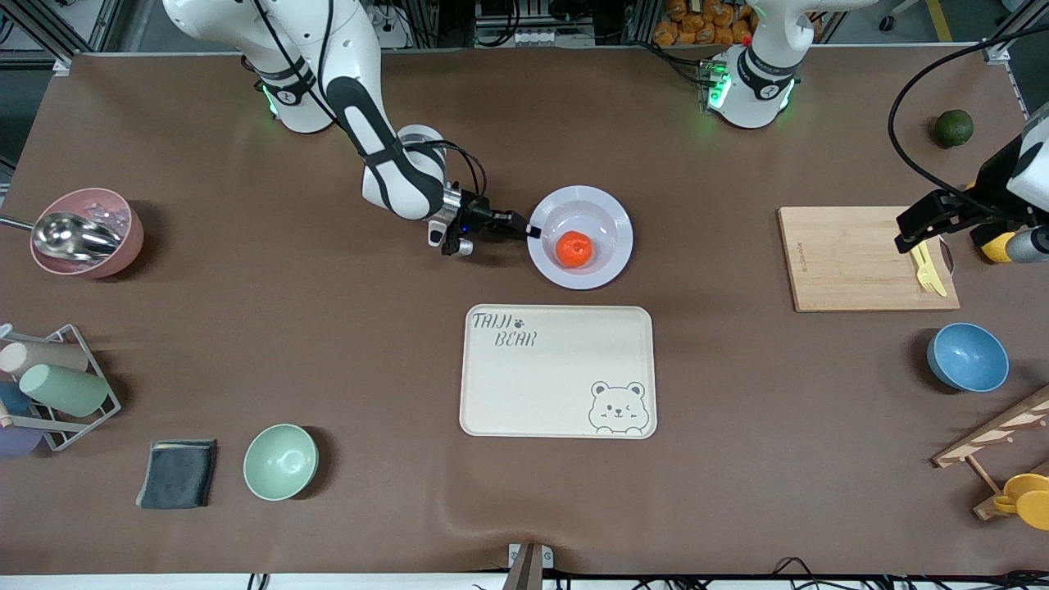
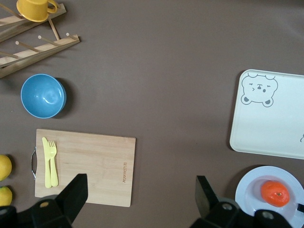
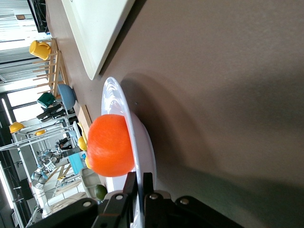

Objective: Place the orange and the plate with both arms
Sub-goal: 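Slide the plate with the right gripper onto the bear tray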

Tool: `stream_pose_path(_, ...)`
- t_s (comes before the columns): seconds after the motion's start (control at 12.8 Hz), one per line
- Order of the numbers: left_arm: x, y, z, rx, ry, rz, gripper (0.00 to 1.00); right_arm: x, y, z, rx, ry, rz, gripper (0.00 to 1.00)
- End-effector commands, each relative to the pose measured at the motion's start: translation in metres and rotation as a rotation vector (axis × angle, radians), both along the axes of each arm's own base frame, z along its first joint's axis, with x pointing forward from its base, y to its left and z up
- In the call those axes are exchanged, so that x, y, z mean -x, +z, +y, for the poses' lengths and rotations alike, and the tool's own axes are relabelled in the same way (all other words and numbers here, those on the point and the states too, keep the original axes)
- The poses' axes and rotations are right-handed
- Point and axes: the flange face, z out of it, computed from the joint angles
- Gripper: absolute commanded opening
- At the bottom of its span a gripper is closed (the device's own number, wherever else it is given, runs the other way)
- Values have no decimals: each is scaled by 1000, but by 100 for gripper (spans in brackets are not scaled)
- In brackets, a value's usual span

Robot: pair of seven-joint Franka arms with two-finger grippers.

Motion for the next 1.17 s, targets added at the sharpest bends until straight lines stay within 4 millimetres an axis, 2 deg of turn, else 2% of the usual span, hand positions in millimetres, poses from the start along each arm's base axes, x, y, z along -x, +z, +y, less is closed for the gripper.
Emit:
stream_pose_path(0.0,8,7,4,3,-19,0,100,-7,13,4,-9,-32,-15,0)
stream_pose_path(0.23,4,4,6,4,-12,-8,100,-14,37,9,-46,-52,-12,0)
stream_pose_path(0.47,4,4,4,4,-13,-6,100,-26,74,16,-106,-98,23,0)
stream_pose_path(0.78,4,3,3,4,-15,-5,100,-69,88,6,-143,-161,-9,0)
stream_pose_path(1.09,3,-1,3,4,-15,-2,100,-125,78,-6,-148,-209,-46,0)
